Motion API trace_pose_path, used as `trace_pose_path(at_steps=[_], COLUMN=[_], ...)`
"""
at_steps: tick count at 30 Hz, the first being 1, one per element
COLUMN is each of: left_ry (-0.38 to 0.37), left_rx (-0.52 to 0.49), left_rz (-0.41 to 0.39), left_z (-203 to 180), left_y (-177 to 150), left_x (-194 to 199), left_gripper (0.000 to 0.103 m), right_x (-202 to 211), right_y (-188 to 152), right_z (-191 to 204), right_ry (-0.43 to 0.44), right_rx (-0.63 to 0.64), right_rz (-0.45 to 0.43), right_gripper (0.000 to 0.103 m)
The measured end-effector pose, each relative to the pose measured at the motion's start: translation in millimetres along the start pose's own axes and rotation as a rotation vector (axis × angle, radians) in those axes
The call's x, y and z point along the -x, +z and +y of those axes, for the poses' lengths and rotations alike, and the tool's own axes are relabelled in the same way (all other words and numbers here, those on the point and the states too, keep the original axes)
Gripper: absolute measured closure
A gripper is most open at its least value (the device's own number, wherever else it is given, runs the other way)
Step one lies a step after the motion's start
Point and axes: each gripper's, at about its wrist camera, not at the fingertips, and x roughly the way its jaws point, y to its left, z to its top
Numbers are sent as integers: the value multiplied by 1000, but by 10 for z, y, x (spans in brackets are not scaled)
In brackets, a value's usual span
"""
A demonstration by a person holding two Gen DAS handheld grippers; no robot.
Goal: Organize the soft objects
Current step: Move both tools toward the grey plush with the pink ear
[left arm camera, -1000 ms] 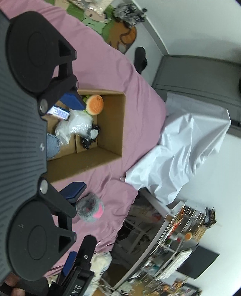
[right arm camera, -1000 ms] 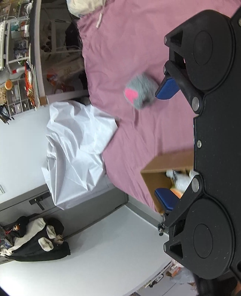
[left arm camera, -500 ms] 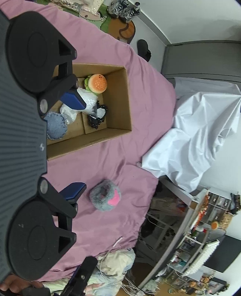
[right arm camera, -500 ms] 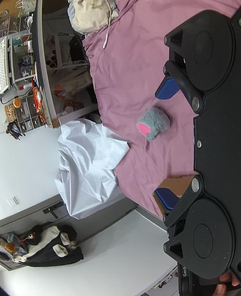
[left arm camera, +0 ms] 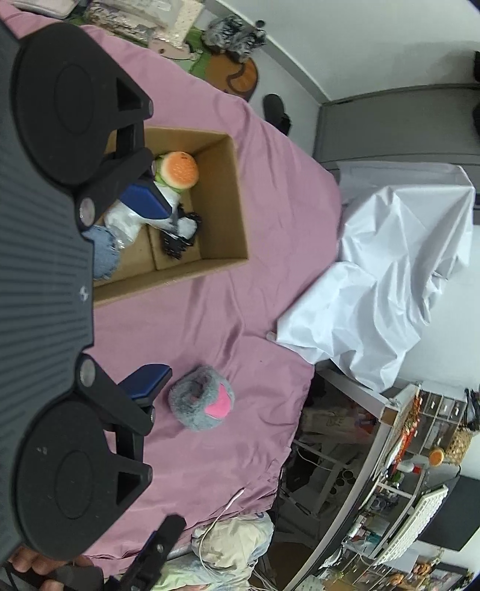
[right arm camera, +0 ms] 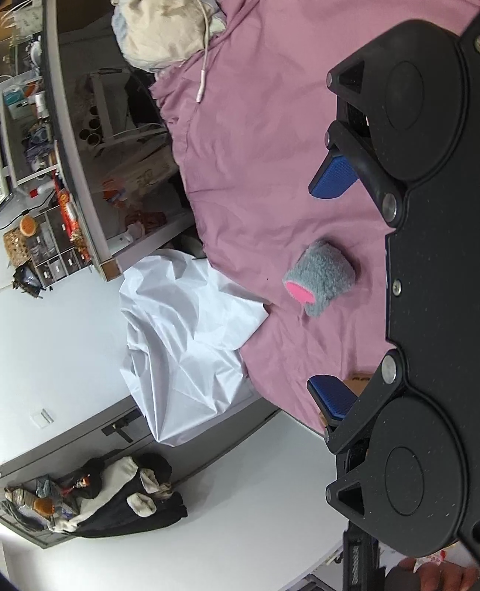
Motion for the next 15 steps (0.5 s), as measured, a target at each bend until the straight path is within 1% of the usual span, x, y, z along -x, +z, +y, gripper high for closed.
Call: trace_pose_path(at_steps=[3,6,8,10,15], left_ry=[2,-16,-8,-6,14], left_rx=[-22,-37,-63,-68,-60], left_rz=[-13,-58,-77,-74,-69], left_z=[-96,-176,-227,-258,-310], left_y=[8,-24,-39,-26,33], left_x=[-61,-138,-203,-290,-491], left_gripper=[19,19,19,19,19], right_x=[-54,-83,-113,-157,-282], right_y=[31,69,85,92,94], right_z=[-38,-148,-193,-231,-337], right_ry=[10,66,68,50,60], right_rx=[5,-27,-19,-10,-38], right_rz=[1,7,7,5,13], right_gripper=[0,0,0,0,0])
